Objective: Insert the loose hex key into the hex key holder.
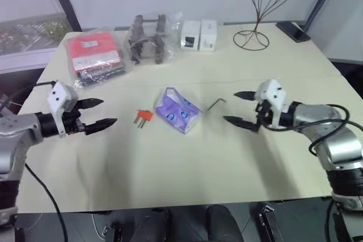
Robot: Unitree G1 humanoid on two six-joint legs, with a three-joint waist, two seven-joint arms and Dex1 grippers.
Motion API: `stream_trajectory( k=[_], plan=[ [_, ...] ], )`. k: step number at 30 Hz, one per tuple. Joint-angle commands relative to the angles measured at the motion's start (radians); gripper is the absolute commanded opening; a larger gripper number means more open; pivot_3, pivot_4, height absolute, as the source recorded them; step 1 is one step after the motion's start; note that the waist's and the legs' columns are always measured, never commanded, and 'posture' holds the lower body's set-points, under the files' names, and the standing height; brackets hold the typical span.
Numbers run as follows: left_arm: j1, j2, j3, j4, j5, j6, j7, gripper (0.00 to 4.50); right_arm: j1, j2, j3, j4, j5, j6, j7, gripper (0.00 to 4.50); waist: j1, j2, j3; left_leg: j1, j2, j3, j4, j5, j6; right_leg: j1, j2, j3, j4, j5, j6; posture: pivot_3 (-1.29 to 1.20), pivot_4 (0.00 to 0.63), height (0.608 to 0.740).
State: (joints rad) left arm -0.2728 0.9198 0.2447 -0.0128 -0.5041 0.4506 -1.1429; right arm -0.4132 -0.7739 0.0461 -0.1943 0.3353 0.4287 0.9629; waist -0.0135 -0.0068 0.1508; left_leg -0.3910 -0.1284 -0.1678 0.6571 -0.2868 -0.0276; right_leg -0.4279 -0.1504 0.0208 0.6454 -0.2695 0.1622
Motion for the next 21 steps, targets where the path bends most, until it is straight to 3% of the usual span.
stream_trajectory(
  k=[1, 8, 16, 19, 21],
  plan=[
    [-0.053, 0.041, -0.025, -0.042, -0.023, 0.005, -0.073, 4.46, -0.031, 0.035, 0.078, -0.046, -0.046, -0.066, 0.023, 4.5, 0.0, 0.0, 0.0, 0.0, 0.0, 0.0, 0.0, 0.0, 0.0, 0.0, 0.0, 0.0, 0.0, 0.0, 0.0, 0.0, 0.15, 0.74],
    [-0.128, 0.02, -0.069, -0.017, -0.005, 0.0, -0.077, 4.46, -0.128, 0.127, 0.239, 0.167, -0.254, -0.319, 0.015, 4.5, -0.003, 0.0, 0.0, 0.0, 0.0, 0.0, 0.001, 0.0, 0.0, 0.0, 0.0, 0.0, 0.0, 0.0, 0.0, 0.0, 0.15, 0.74],
    [-0.064, -0.04, -0.076, -0.062, -0.001, 0.005, -0.02, 4.46, -0.283, 0.268, 0.328, 0.547, -0.411, -0.562, -0.019, 4.5, -0.008, 0.0, 0.001, 0.0, 0.0, 0.0, 0.0, 0.0, 0.0, -0.001, 0.001, 0.0, 0.002, 0.0, 0.0, 0.0, 0.15, 0.74],
    [-0.025, -0.057, -0.074, -0.089, -0.002, 0.004, 0.007, 4.5, -0.311, 0.295, 0.343, 0.65, -0.432, -0.644, 0.0, 3.6, -0.008, 0.0, 0.001, 0.0, 0.0, 0.0, 0.0, 0.0, -0.001, -0.001, 0.0, 0.0, 0.002, 0.0, 0.0, 0.0, 0.15, 0.74],
    [-0.013, -0.062, -0.069, -0.099, -0.004, 0.006, 0.018, 4.5, -0.318, 0.303, 0.337, 0.676, -0.431, -0.672, 0.011, 2.58, -0.008, 0.0, 0.001, 0.0, 0.0, -0.001, 0.0, 0.0, -0.001, -0.001, 0.001, 0.0, 0.002, 0.0, 0.0, 0.0, 0.15, 0.74]
  ],
)
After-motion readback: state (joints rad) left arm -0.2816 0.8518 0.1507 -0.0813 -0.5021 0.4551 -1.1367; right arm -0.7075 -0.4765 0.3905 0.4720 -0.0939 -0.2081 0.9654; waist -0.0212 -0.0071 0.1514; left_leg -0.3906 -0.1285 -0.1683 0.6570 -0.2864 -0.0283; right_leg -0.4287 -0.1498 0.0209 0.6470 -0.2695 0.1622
